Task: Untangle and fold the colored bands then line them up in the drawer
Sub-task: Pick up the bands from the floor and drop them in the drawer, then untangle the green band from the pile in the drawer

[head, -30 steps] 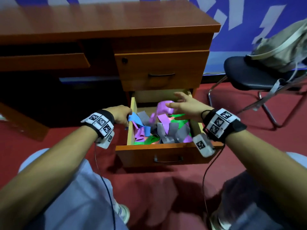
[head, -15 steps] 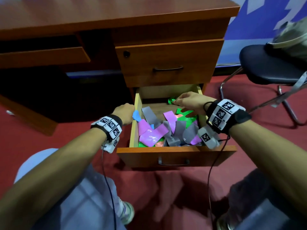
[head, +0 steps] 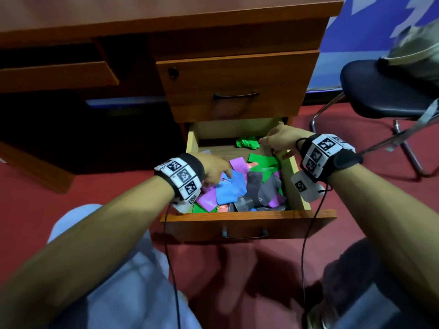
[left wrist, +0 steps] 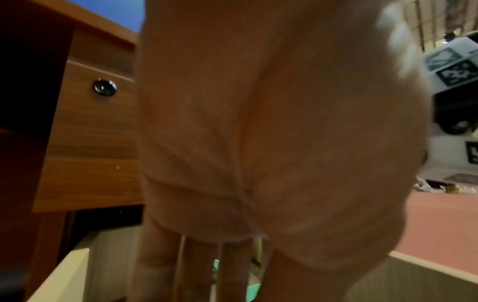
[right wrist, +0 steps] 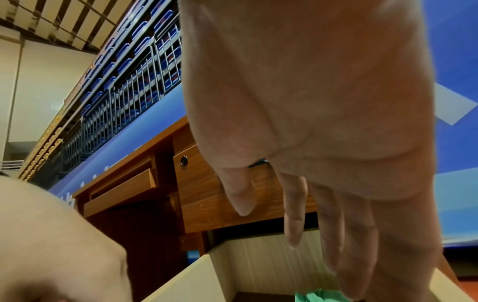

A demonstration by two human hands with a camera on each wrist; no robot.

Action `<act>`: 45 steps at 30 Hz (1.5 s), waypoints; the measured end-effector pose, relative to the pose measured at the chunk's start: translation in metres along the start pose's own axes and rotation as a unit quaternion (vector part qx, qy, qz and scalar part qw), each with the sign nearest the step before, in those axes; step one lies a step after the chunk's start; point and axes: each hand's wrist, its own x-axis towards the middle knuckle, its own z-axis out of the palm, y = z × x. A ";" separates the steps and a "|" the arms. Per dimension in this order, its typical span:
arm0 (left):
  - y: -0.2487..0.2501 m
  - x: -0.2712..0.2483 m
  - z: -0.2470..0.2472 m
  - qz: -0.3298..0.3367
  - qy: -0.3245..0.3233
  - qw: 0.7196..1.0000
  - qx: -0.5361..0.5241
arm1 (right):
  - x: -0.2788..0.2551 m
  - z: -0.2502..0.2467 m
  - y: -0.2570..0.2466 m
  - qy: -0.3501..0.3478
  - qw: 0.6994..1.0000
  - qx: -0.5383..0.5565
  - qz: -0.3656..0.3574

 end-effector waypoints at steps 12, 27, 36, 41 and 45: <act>-0.034 0.011 -0.006 -0.043 0.041 0.998 -0.034 | 0.094 0.077 -0.011 -0.032 0.980 -0.189 -0.053; -0.059 0.022 0.000 -0.075 0.050 0.995 -0.031 | 0.154 0.101 -0.001 0.014 0.980 -0.195 -0.035; -0.041 -0.007 -0.015 -0.059 0.168 0.973 -0.150 | 0.036 0.057 -0.017 -0.044 0.982 0.121 -0.137; -0.011 -0.033 -0.012 0.018 0.266 0.893 -0.362 | -0.028 0.051 -0.016 0.013 0.952 0.245 -0.181; 0.007 -0.064 -0.010 0.061 0.301 0.802 -0.512 | -0.060 0.043 -0.014 -0.004 0.935 0.289 -0.206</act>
